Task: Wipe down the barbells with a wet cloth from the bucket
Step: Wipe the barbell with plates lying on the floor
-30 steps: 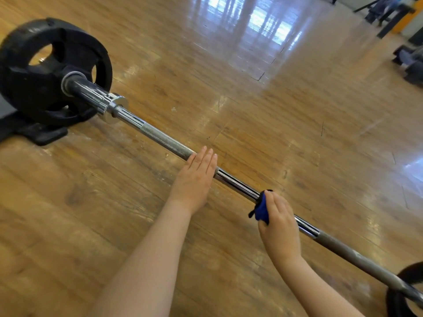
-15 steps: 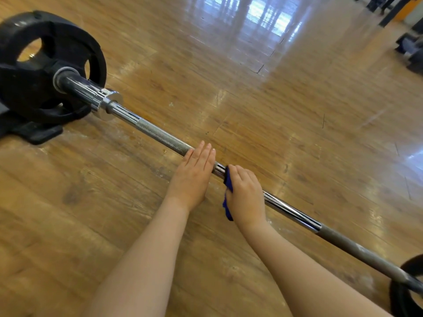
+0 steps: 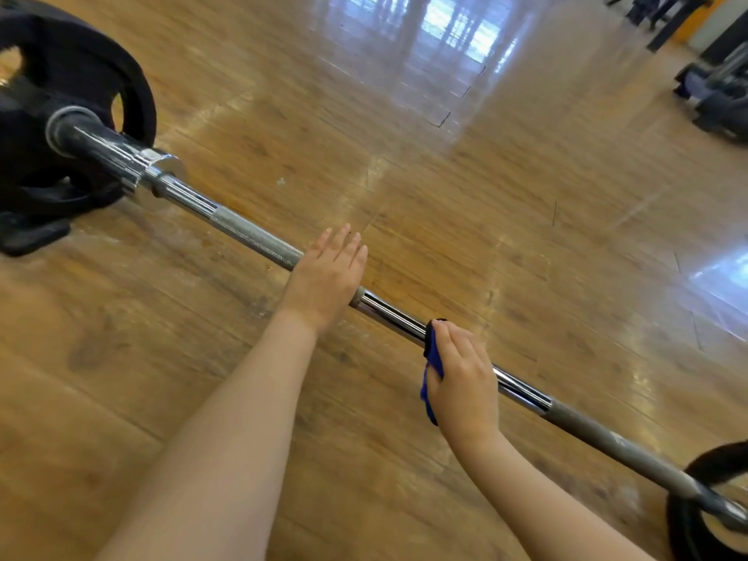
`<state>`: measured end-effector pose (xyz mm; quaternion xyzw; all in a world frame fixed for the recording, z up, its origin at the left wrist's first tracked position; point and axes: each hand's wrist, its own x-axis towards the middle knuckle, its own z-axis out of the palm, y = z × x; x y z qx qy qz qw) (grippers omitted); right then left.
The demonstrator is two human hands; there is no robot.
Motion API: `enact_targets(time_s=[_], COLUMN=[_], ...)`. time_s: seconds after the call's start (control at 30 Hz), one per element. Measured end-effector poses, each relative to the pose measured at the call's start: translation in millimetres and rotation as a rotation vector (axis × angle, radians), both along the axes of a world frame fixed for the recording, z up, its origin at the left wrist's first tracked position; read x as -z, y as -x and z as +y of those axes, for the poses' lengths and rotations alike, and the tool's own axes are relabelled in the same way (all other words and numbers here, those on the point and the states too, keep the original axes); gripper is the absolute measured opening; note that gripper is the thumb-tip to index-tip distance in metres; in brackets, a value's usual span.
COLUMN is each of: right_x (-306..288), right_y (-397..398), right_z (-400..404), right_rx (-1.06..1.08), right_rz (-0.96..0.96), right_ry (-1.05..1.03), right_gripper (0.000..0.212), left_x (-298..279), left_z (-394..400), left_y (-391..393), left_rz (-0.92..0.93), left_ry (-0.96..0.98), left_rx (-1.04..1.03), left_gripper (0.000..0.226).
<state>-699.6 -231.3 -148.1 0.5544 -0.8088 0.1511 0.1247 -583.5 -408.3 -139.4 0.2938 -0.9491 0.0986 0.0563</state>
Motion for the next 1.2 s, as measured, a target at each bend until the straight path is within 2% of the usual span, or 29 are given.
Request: enact_targets(time_s=[0.13, 0.27, 0.4, 0.6, 0.77, 0.87, 0.97, 1.0, 1.2], right_x=[-6, -8, -4, 0, 0, 2, 3, 2, -4], right_y=[-4, -23, -43, -13, -15, -25, -34, -34, -11], right_z=[-6, -47, -84, -27, -25, -51, -70, -70, -23], right_rx=[0.025, -0.113, -0.145, -0.018, 0.036, -0.003, -0.058, -0.076, -0.035], right_rz=[-0.044, -0.028, -0.015, 0.022, 0.042, 0.063, 0.055, 0.058, 0.081], right_ry=[-0.027, -0.084, -0.062, -0.026, -0.065, -0.066, -0.068, -0.073, -0.061], right_gripper=[0.061, 0.080, 0.051, 0.063, 0.057, 0.052, 0.048, 0.048, 0.059], left_x=[-12, -22, -19, -7, 0, 1, 1, 1, -11], left_z=[-8, -13, -6, 3, 10, 11, 11, 12, 8], left_y=[6, 12, 9, -8, -1, 4, 5, 5, 9], left_rz=[-0.163, -0.281, -0.158, -0.022, -0.064, -0.008, -0.020, -0.048, -0.086], left_ry=[-0.107, -0.198, -0.162, -0.081, 0.004, -0.008, 0.017, -0.031, -0.088], left_rx=[0.042, 0.039, -0.014, -0.022, 0.020, 0.014, -0.020, -0.015, -0.018], left_gripper=[0.060, 0.052, 0.052, 0.056, 0.049, 0.053, 0.049, 0.048, 0.053])
